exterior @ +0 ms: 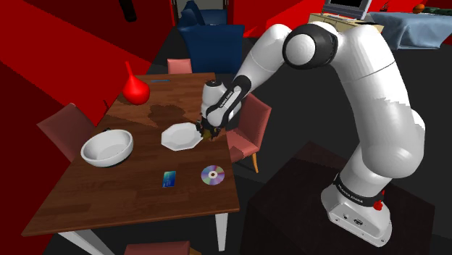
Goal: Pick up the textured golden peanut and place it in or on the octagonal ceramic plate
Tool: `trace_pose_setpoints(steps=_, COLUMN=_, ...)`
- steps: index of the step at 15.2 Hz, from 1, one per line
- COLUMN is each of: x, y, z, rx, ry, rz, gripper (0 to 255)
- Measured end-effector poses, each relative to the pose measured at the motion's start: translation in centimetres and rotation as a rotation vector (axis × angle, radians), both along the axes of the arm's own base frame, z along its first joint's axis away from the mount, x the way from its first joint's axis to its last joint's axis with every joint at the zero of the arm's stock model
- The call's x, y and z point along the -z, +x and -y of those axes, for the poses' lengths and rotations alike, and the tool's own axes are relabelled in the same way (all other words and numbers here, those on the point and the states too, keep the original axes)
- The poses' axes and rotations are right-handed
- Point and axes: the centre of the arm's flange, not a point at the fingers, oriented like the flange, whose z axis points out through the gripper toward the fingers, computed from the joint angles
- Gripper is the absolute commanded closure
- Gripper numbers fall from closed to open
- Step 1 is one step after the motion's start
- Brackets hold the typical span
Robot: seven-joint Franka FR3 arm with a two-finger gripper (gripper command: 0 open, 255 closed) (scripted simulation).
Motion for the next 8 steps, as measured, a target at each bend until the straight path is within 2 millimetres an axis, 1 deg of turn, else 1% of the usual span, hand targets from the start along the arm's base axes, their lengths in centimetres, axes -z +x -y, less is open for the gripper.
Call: trace_pose_setpoints(steps=8, x=-4.2, y=0.1, z=0.2, rx=0.000, ry=0.000, rz=0.000, gripper=255)
